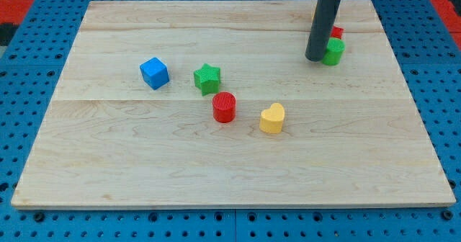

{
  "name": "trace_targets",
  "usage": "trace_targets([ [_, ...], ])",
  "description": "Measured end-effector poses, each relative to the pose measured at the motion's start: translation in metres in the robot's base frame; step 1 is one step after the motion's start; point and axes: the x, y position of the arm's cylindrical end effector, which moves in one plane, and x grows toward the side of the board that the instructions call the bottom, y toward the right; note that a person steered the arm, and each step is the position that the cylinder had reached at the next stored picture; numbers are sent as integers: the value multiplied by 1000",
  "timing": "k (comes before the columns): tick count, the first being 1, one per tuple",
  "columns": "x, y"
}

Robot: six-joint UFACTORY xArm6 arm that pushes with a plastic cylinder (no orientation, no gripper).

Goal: Move green star into the group of blocks

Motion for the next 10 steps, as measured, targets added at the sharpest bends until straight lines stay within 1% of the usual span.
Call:
trace_targets([
  [1,27,-20],
  [4,31,-43],
  [5,29,-94],
  [7,0,-188],
  [8,5,-224],
  [9,32,-224],
  [10,56,-184],
])
